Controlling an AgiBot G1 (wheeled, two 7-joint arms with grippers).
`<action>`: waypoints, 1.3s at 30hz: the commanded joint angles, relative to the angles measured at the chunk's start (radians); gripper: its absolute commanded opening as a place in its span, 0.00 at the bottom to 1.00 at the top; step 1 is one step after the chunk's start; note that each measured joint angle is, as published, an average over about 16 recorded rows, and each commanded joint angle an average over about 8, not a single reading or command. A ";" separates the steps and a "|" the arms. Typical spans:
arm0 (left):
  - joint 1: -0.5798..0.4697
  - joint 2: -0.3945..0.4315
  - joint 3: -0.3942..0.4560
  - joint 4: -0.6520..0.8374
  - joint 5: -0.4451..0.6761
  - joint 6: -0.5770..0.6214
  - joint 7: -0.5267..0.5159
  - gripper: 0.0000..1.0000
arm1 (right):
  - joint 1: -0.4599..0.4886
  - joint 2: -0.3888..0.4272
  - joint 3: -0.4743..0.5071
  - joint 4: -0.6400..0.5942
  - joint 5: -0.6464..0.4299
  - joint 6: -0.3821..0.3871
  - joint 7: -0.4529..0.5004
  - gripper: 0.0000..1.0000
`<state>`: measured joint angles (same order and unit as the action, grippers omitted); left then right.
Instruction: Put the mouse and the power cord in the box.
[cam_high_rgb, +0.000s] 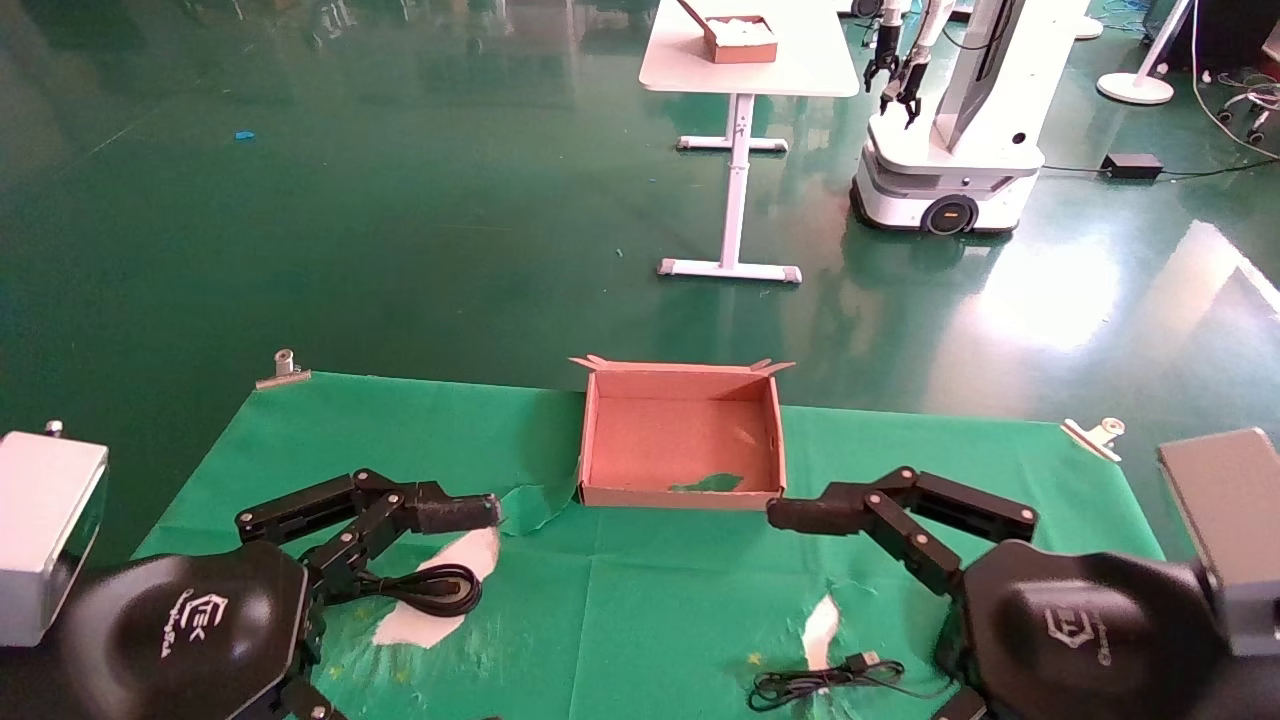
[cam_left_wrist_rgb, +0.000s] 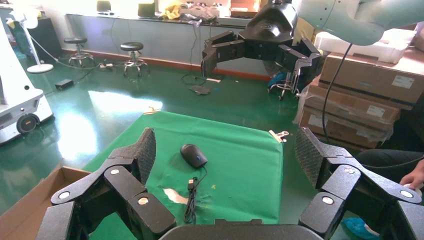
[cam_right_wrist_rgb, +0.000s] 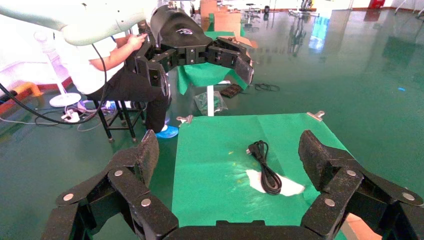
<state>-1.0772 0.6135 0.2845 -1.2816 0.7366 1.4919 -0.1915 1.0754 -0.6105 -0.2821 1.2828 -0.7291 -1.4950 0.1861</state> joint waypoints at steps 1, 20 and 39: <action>0.000 0.000 0.000 0.000 0.000 0.000 0.000 1.00 | 0.000 0.000 0.000 0.000 0.000 0.000 0.000 1.00; 0.000 0.000 0.000 0.000 0.000 0.000 0.000 1.00 | 0.000 0.000 0.000 0.000 0.000 0.000 0.000 1.00; -0.029 -0.026 0.113 -0.048 0.255 -0.006 -0.072 1.00 | -0.035 0.041 -0.049 0.031 -0.186 0.055 -0.030 1.00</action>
<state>-1.1367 0.6071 0.4081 -1.3219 1.0330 1.4849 -0.2689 1.0574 -0.5795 -0.3355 1.3137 -0.9221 -1.4388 0.1670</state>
